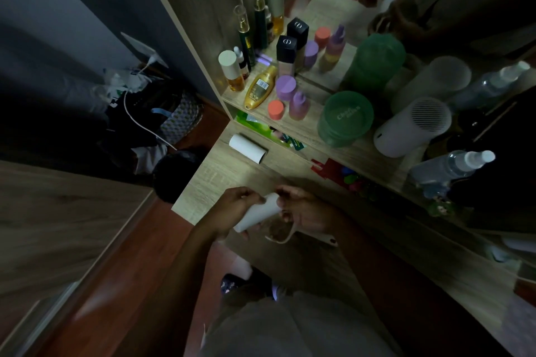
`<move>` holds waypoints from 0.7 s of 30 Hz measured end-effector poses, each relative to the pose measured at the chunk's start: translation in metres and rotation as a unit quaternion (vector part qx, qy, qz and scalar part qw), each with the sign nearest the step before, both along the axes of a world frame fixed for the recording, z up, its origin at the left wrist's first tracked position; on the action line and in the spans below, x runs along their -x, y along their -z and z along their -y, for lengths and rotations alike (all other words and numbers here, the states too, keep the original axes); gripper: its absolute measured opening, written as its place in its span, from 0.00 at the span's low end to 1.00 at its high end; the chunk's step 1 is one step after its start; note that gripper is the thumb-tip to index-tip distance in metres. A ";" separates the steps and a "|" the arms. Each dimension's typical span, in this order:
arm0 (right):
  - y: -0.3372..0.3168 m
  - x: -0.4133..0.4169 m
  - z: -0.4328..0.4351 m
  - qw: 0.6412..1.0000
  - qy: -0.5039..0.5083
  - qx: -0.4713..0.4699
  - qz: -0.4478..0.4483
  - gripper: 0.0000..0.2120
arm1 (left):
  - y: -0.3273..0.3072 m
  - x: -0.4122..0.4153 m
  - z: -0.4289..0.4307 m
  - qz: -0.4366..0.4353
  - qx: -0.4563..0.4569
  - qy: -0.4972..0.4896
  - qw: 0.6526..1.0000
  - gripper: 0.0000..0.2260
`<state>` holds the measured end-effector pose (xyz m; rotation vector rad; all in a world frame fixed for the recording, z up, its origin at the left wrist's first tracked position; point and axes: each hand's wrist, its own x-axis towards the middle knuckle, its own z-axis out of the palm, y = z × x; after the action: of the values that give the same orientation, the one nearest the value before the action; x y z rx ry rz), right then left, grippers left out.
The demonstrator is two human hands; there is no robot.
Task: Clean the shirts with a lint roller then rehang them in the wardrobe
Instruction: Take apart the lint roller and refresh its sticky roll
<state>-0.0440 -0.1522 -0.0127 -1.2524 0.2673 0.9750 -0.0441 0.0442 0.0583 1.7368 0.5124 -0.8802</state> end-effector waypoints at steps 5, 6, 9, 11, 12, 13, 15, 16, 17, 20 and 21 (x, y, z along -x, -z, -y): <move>-0.004 -0.007 0.001 1.000 -0.025 0.003 -0.011 0.19 | -0.006 -0.002 -0.002 -0.006 0.040 -0.008 0.999 0.21; -0.004 -0.008 0.002 0.999 -0.032 -0.002 -0.007 0.19 | -0.007 -0.002 -0.002 -0.007 0.046 -0.007 0.999 0.22; -0.002 -0.010 0.003 0.999 -0.036 -0.004 -0.008 0.17 | -0.008 -0.002 -0.004 -0.024 0.058 -0.005 0.998 0.22; 0.002 -0.012 0.004 0.999 -0.032 0.007 -0.013 0.12 | -0.007 -0.003 -0.007 -0.038 0.064 -0.008 0.997 0.25; 0.005 -0.012 0.004 0.999 -0.027 0.010 -0.013 0.11 | -0.006 -0.003 -0.007 -0.043 0.065 -0.012 0.997 0.27; 0.007 -0.013 0.004 1.000 -0.020 0.011 -0.011 0.09 | -0.004 -0.004 -0.006 -0.047 0.060 -0.017 0.997 0.28; 0.012 -0.016 0.003 1.000 0.020 0.011 -0.002 0.07 | 0.002 -0.005 -0.004 -0.062 0.039 -0.054 0.996 0.22; 0.015 -0.017 0.003 0.998 0.057 0.006 0.000 0.06 | 0.005 -0.006 -0.004 -0.076 0.032 -0.072 0.994 0.20; 0.018 -0.019 0.003 0.995 0.097 0.004 0.000 0.06 | 0.010 -0.007 -0.004 -0.088 0.029 -0.081 0.992 0.20; 0.030 -0.028 0.006 0.982 0.174 0.072 0.030 0.03 | 0.015 -0.007 -0.006 -0.121 0.038 -0.116 0.985 0.22; 0.035 -0.032 0.006 0.976 0.185 0.103 0.044 0.03 | 0.014 -0.006 -0.006 -0.129 0.046 -0.144 0.980 0.22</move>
<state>-0.0124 -0.1581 -0.0474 -1.3702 0.5228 0.5808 -0.0384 0.0503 0.0446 1.4272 0.8583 -0.9092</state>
